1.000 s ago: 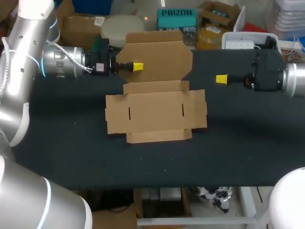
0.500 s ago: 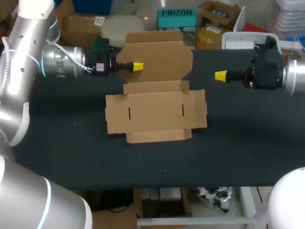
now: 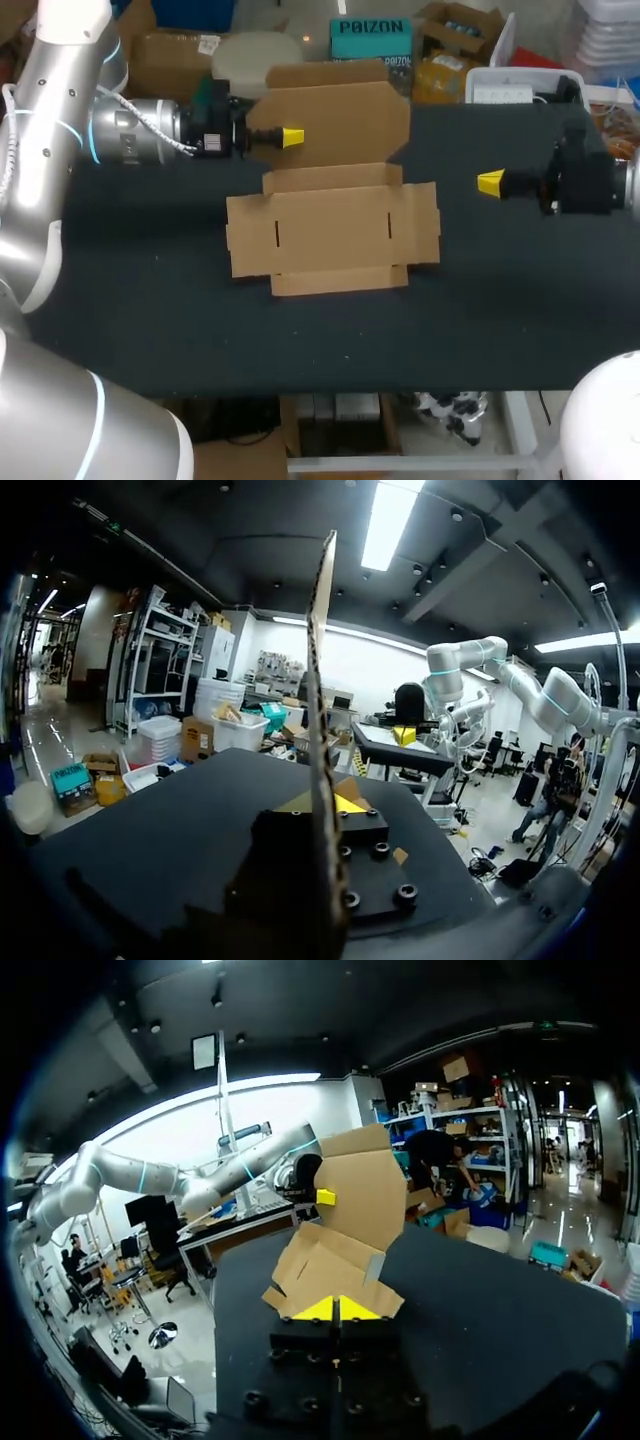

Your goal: Assemble the packaging by folding the flat box into shape, placing the metal phone stand inside, and closing the box properly

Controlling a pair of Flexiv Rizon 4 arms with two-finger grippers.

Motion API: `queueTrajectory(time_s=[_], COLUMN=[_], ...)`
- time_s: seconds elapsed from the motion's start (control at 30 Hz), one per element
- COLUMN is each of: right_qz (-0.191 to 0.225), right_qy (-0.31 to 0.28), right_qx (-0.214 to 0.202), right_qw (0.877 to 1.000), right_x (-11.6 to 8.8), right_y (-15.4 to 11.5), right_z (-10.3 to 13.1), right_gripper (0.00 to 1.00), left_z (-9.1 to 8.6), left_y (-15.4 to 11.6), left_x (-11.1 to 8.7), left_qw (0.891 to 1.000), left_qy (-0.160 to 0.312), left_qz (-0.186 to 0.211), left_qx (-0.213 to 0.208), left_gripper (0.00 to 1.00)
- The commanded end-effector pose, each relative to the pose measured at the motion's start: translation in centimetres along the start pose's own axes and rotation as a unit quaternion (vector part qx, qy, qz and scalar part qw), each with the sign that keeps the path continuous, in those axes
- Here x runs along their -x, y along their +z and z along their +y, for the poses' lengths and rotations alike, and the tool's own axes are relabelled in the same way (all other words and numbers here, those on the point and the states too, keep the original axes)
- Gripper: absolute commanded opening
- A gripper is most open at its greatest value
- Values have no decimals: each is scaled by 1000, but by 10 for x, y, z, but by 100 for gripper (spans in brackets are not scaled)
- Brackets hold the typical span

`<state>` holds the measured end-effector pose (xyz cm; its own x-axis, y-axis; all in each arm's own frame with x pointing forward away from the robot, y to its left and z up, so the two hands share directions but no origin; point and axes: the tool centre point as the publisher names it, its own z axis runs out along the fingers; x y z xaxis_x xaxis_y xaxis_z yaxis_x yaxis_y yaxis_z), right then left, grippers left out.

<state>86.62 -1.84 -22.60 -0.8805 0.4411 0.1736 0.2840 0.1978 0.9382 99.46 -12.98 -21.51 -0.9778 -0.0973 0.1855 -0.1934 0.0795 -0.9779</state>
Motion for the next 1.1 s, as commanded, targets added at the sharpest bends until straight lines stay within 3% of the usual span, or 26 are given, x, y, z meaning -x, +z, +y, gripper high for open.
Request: queueTrajectory(time_s=[0.03, 0.3, 0.83, 1.1], right_qz=[-26, -37, -33, -49], right_qy=[-5, -24, -24, -84], right_qx=[12, 20, 21, 10], right_qw=[1000, 999, 999, 995], right_x=[-12, -25, -26, -54], right_y=[-9, -23, -20, -16], right_z=[-21, -45, -41, -53], right_gripper=[0, 0, 0, 0], left_z=[-2, -6, -8, -28], left_y=[5, 14, 16, 8], left_x=[-6, -15, -15, -38], left_qw=[1000, 999, 999, 998], left_qy=[12, 41, 40, 66], left_qz=[7, 20, 19, -13], left_qx=[-1, 3, 5, 1], left_gripper=[0, 0, 0, 0])
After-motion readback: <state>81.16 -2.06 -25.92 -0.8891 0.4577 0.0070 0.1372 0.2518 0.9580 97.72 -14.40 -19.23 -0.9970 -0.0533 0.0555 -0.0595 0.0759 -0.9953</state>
